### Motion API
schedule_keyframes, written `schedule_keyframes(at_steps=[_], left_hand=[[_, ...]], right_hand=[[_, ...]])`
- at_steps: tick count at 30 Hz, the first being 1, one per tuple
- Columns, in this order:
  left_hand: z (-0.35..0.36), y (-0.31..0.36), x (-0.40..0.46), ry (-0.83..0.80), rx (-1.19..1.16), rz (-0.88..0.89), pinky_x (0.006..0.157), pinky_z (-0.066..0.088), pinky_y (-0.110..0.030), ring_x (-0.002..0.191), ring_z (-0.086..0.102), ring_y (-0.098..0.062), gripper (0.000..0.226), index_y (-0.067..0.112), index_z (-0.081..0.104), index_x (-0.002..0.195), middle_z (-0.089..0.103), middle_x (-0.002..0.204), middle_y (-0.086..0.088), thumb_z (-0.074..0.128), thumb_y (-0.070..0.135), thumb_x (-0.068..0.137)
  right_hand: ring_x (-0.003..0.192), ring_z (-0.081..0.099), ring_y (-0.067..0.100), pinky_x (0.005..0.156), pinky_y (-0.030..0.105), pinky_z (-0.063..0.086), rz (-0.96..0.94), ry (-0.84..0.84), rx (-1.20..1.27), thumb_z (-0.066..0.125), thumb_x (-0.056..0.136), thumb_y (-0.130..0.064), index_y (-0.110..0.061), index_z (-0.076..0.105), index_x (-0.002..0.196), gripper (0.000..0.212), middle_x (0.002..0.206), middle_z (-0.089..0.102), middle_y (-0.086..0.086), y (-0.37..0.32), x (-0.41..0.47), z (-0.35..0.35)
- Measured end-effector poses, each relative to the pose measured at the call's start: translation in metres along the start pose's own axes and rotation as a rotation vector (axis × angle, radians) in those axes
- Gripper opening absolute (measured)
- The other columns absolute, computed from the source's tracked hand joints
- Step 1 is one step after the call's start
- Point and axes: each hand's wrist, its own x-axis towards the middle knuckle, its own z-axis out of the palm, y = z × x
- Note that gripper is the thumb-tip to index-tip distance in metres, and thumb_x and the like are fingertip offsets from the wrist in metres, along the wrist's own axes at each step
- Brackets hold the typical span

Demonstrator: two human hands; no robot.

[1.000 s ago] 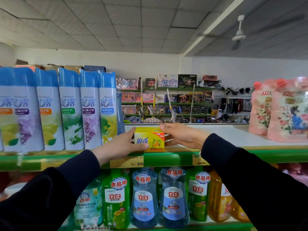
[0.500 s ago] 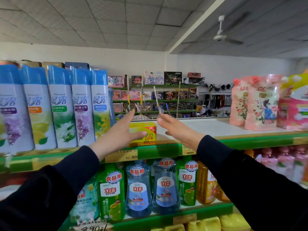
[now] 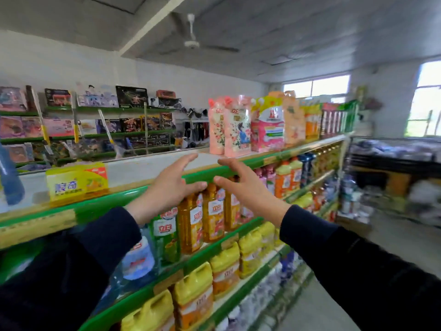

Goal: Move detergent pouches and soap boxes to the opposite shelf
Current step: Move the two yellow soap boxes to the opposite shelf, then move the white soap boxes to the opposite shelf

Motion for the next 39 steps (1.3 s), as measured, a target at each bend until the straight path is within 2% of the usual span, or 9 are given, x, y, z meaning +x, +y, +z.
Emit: schedule_keyframes(at_steps=[5, 10, 15, 18, 23, 30, 32, 37, 39], left_hand=[[0.093, 0.061, 0.026, -0.209, -0.169, 0.109, 0.117, 0.034, -0.036, 0.145, 0.039, -0.014, 0.078, 0.035, 0.040, 0.153, 0.042, 0.158, 0.007, 0.078, 0.043, 0.085], [0.180, 0.156, 0.040, -0.361, -0.249, 0.284, 0.112, 0.036, -0.034, 0.143, 0.041, -0.013, 0.074, 0.041, 0.041, 0.149, 0.042, 0.158, 0.012, 0.076, 0.050, 0.085], [0.249, 0.252, 0.038, -0.474, -0.379, 0.433, 0.105, 0.033, -0.026, 0.140, 0.039, -0.005, 0.073, 0.039, 0.042, 0.150, 0.042, 0.157, 0.013, 0.076, 0.047, 0.086], [0.288, 0.313, 0.030, -0.553, -0.436, 0.513, 0.106, 0.033, -0.026, 0.142, 0.040, -0.009, 0.070, 0.036, 0.043, 0.150, 0.044, 0.156, 0.011, 0.075, 0.044, 0.088], [0.346, 0.413, 0.010, -0.677, -0.558, 0.629, 0.116, 0.034, -0.030, 0.141, 0.042, -0.007, 0.074, 0.030, 0.043, 0.153, 0.045, 0.156, 0.010, 0.076, 0.040, 0.088], [0.419, 0.542, -0.036, -0.873, -0.755, 0.773, 0.118, 0.035, -0.036, 0.138, 0.046, -0.003, 0.077, 0.034, 0.046, 0.150, 0.049, 0.153, 0.014, 0.078, 0.048, 0.082], [0.436, 0.575, -0.051, -0.921, -0.789, 0.817, 0.115, 0.036, -0.031, 0.137, 0.045, 0.001, 0.077, 0.041, 0.046, 0.148, 0.049, 0.152, 0.019, 0.076, 0.055, 0.079], [0.469, 0.646, -0.078, -1.011, -0.853, 0.943, 0.117, 0.035, -0.031, 0.136, 0.045, 0.001, 0.069, 0.038, 0.045, 0.150, 0.049, 0.150, 0.019, 0.075, 0.045, 0.088], [0.481, 0.676, -0.087, -1.047, -0.887, 0.999, 0.117, 0.034, -0.032, 0.138, 0.045, -0.003, 0.069, 0.034, 0.045, 0.151, 0.049, 0.151, 0.015, 0.074, 0.042, 0.089]], right_hand=[[0.126, 0.043, 0.000, 0.102, 0.029, 0.038, 0.163, 0.155, -0.158, 0.065, 0.092, -0.045, -0.031, 0.051, 0.143, 0.055, 0.141, 0.050, -0.017, 0.037, -0.073, -0.098], [0.125, 0.047, 0.001, 0.099, 0.030, 0.042, 0.327, 0.360, -0.272, 0.068, 0.091, -0.046, -0.042, 0.054, 0.132, 0.044, 0.127, 0.052, -0.022, 0.053, -0.156, -0.197], [0.132, 0.048, 0.014, 0.108, 0.038, 0.042, 0.447, 0.483, -0.410, 0.069, 0.091, -0.042, -0.032, 0.055, 0.136, 0.047, 0.137, 0.056, -0.007, 0.051, -0.231, -0.277], [0.133, 0.047, 0.010, 0.108, 0.030, 0.038, 0.505, 0.547, -0.479, 0.069, 0.093, -0.039, -0.028, 0.055, 0.138, 0.048, 0.139, 0.055, -0.010, 0.046, -0.280, -0.324], [0.128, 0.048, 0.003, 0.109, 0.030, 0.038, 0.598, 0.652, -0.554, 0.071, 0.091, -0.041, -0.030, 0.055, 0.139, 0.051, 0.140, 0.055, -0.011, 0.033, -0.359, -0.396], [0.130, 0.049, 0.006, 0.108, 0.033, 0.040, 0.741, 0.809, -0.661, 0.071, 0.089, -0.045, -0.033, 0.053, 0.138, 0.054, 0.143, 0.054, -0.011, 0.007, -0.460, -0.469], [0.130, 0.049, 0.005, 0.108, 0.032, 0.040, 0.786, 0.850, -0.708, 0.072, 0.089, -0.046, -0.032, 0.052, 0.139, 0.056, 0.143, 0.054, -0.011, -0.002, -0.484, -0.484], [0.130, 0.049, 0.008, 0.092, 0.018, 0.037, 0.894, 0.961, -0.810, 0.071, 0.090, -0.044, -0.028, 0.049, 0.143, 0.060, 0.145, 0.053, -0.009, -0.019, -0.531, -0.514], [0.133, 0.048, 0.010, 0.098, 0.021, 0.040, 0.934, 1.000, -0.874, 0.071, 0.091, -0.042, -0.025, 0.048, 0.144, 0.061, 0.147, 0.052, -0.007, -0.026, -0.545, -0.526]])
